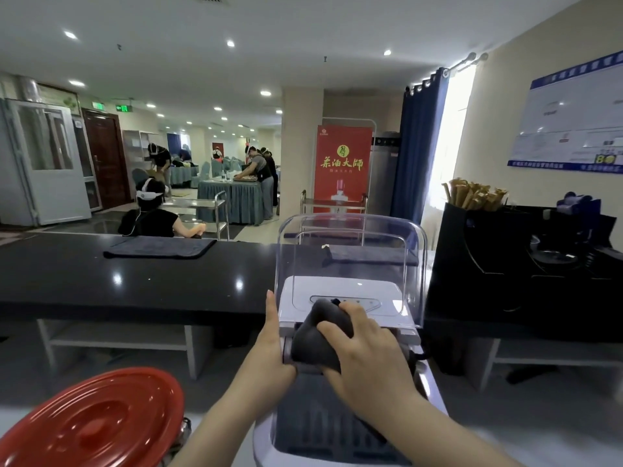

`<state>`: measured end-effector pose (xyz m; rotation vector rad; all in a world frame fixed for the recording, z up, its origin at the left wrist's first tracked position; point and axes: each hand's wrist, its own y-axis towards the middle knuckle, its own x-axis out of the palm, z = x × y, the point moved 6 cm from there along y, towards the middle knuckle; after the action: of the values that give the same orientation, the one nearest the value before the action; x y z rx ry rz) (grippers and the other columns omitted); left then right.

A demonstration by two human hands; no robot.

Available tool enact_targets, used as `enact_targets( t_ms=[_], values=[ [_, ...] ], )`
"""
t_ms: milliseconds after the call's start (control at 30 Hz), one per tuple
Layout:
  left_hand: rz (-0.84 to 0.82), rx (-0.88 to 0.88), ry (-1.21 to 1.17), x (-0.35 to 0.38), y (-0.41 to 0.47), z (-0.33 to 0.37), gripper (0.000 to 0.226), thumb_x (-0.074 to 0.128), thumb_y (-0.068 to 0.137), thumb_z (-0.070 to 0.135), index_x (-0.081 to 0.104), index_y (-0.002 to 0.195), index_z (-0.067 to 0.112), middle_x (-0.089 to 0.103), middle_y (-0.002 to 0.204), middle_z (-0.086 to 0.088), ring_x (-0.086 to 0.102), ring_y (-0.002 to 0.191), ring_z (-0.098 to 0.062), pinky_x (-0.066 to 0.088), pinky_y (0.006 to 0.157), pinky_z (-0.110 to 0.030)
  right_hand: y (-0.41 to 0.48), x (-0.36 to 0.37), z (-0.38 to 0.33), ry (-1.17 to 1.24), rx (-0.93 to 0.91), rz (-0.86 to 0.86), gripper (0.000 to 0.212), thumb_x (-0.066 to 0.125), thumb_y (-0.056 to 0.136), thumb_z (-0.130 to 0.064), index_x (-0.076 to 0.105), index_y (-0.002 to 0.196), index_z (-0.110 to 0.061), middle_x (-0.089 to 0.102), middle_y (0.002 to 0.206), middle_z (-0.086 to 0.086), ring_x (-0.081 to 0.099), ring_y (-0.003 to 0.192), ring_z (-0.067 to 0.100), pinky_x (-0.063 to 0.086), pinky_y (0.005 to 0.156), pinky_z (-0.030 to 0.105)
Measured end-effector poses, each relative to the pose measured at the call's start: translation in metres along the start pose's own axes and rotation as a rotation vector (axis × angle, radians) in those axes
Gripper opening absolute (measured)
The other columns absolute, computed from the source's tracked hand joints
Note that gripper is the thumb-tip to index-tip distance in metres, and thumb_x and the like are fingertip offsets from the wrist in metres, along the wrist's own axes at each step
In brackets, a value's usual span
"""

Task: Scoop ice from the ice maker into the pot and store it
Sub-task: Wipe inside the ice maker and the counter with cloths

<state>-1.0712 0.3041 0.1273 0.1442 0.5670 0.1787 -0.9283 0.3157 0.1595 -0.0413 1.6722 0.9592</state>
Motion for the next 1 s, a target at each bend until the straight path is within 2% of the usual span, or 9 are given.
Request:
enact_targets(
  t_ms=[67,167,267,333,467,633,733,900,1000],
  values=[
    [-0.005,0.006,-0.021,0.0,-0.001,0.0,0.109,0.055,0.083,0.001,-0.028,0.137,0.046,0.065,0.076,0.008,0.056,0.056,0.006,0.04,0.053,-0.01,-0.005,0.004,-0.004,-0.007,0.007,-0.061,0.049,0.074,0.06,-0.042,0.06,0.104,-0.027,0.054,0.113,0.009,0.061,0.07,0.028,0.053,0.054,0.037],
    [0.001,0.004,-0.068,0.0,0.002,-0.006,0.108,0.05,0.083,-0.001,-0.028,0.133,0.054,0.062,0.116,0.002,0.055,0.067,-0.001,0.039,0.054,-0.012,-0.012,0.008,-0.009,-0.032,0.009,-0.097,0.057,0.072,0.061,-0.051,0.061,0.112,-0.029,0.056,0.113,0.009,0.061,0.065,0.026,0.054,0.052,0.036],
    [0.014,0.014,-0.091,-0.001,0.003,-0.008,0.108,0.046,0.081,-0.005,-0.025,0.135,0.055,0.053,0.133,0.006,0.059,0.085,-0.004,0.04,0.059,-0.01,-0.015,0.013,-0.012,-0.058,-0.009,-0.129,0.059,0.069,0.063,-0.054,0.063,0.116,-0.029,0.055,0.111,0.007,0.061,0.065,0.023,0.055,0.053,0.033],
    [0.016,0.018,-0.1,-0.001,0.003,-0.009,0.107,0.045,0.08,-0.007,-0.024,0.136,0.054,0.054,0.132,0.009,0.059,0.093,-0.003,0.041,0.064,-0.007,-0.018,0.012,-0.012,-0.012,0.018,-0.166,0.056,0.064,0.071,-0.053,0.059,0.122,-0.031,0.049,0.114,0.004,0.062,0.074,0.024,0.055,0.061,0.032],
    [0.043,0.02,-0.103,-0.003,0.001,-0.008,0.105,0.045,0.081,-0.006,-0.022,0.13,0.058,0.059,0.123,0.011,0.06,0.085,-0.001,0.039,0.058,-0.011,-0.025,0.012,-0.008,0.088,0.125,-0.261,0.056,0.051,0.09,-0.051,0.036,0.142,-0.036,0.027,0.131,-0.001,0.051,0.109,0.025,0.045,0.088,0.03],
    [0.048,0.012,-0.107,-0.004,0.0,-0.01,0.103,0.043,0.081,-0.006,-0.019,0.133,0.058,0.058,0.122,0.006,0.055,0.079,-0.003,0.034,0.05,-0.008,-0.019,0.013,-0.016,0.121,0.096,-0.31,0.056,0.049,0.092,-0.05,0.033,0.144,-0.035,0.025,0.133,-0.001,0.05,0.11,0.026,0.044,0.091,0.032],
    [0.041,0.016,-0.115,-0.004,0.0,-0.009,0.103,0.044,0.081,-0.006,-0.018,0.135,0.056,0.056,0.118,0.01,0.056,0.085,-0.005,0.035,0.055,-0.011,-0.017,0.014,-0.019,0.091,0.091,-0.325,0.056,0.047,0.093,-0.049,0.03,0.145,-0.035,0.025,0.134,-0.001,0.05,0.11,0.025,0.045,0.088,0.034],
    [0.032,0.013,-0.166,-0.003,-0.002,-0.008,0.103,0.046,0.082,-0.007,-0.014,0.142,0.051,0.052,0.113,0.021,0.055,0.093,-0.004,0.039,0.064,-0.013,-0.024,0.016,-0.014,0.083,0.283,-0.291,0.055,0.043,0.094,-0.049,0.03,0.145,-0.033,0.026,0.13,0.001,0.048,0.112,0.026,0.045,0.087,0.033],
    [0.018,0.018,-0.171,-0.003,-0.004,-0.006,0.103,0.046,0.082,-0.007,-0.014,0.143,0.05,0.038,0.106,0.042,0.055,0.096,-0.004,0.041,0.066,-0.013,-0.031,0.01,-0.002,0.091,0.431,-0.268,0.05,0.042,0.093,-0.05,0.034,0.14,-0.035,0.028,0.129,0.001,0.051,0.107,0.026,0.046,0.085,0.035]
  ],
)
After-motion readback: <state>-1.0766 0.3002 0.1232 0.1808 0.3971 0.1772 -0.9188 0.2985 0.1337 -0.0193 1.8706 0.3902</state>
